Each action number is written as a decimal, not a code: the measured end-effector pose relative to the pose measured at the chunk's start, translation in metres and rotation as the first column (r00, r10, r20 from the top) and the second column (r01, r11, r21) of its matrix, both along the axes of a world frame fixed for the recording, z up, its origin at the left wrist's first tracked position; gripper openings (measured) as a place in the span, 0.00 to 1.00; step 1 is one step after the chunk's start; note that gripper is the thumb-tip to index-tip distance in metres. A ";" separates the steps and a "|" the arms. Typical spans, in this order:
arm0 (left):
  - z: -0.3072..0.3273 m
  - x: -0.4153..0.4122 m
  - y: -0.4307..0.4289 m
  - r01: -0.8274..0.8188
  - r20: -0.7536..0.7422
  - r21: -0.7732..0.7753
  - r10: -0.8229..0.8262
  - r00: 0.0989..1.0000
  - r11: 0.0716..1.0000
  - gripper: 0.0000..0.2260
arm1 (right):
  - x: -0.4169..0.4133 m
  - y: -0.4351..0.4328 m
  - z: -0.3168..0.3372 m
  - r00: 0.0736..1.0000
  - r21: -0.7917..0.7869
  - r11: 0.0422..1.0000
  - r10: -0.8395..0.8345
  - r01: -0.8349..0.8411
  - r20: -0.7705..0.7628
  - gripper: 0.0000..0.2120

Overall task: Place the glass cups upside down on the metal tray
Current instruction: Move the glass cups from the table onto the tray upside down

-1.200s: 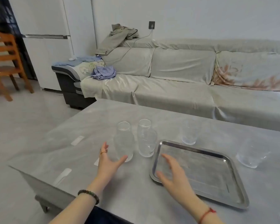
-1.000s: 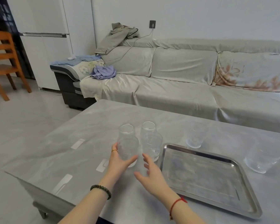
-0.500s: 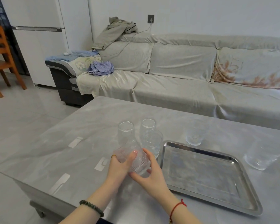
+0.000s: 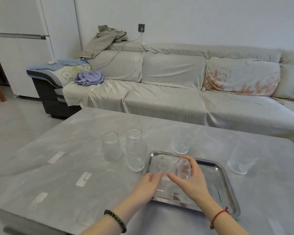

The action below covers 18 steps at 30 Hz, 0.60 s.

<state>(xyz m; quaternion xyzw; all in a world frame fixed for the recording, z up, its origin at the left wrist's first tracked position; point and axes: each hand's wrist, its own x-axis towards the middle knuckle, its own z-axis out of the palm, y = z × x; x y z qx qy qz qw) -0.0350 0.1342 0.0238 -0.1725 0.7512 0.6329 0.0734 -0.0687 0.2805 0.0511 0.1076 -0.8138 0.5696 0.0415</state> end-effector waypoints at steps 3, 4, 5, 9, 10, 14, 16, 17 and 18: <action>0.000 -0.009 0.008 0.028 -0.119 -0.187 -0.051 0.992 0.982 0.32 | -0.016 -0.002 -0.003 1.000 0.051 0.999 -0.013 0.012 0.017 0.31; 0.002 -0.012 0.009 0.036 -0.167 -0.233 -0.076 0.983 0.972 0.31 | -0.022 -0.006 -0.004 0.999 0.056 0.998 -0.019 0.018 0.030 0.32; 0.003 -0.016 0.011 0.049 -0.213 -0.277 -0.111 0.971 0.960 0.30 | -0.028 -0.010 -0.005 0.999 0.058 0.998 -0.024 0.021 0.040 0.34; 0.000 -0.031 0.007 0.081 -0.239 -0.351 -0.173 0.956 0.933 0.32 | -0.051 -0.028 -0.011 0.998 0.083 0.996 -0.027 0.022 0.051 0.37; -0.001 -0.034 0.004 0.079 -0.234 -0.341 -0.166 0.958 0.937 0.33 | -0.055 -0.031 -0.012 0.999 0.094 0.995 -0.023 0.018 0.047 0.38; -0.008 -0.044 -0.009 0.111 -0.222 -0.277 -0.176 0.959 0.954 0.36 | -0.073 -0.042 -0.018 0.999 0.115 0.993 0.005 -0.011 0.052 0.39; -0.011 -0.048 -0.011 0.107 -0.217 -0.251 -0.164 0.962 0.962 0.36 | -0.076 -0.045 -0.021 0.999 0.112 0.993 0.019 -0.023 0.038 0.39; -0.012 -0.049 -0.012 0.103 -0.221 -0.249 -0.160 0.962 0.963 0.36 | -0.076 -0.046 -0.023 0.999 0.107 0.994 0.022 -0.025 0.029 0.39; -0.011 -0.049 -0.012 0.098 -0.229 -0.250 -0.158 0.961 0.963 0.36 | -0.075 -0.046 -0.025 0.999 0.096 0.995 0.024 -0.026 0.027 0.38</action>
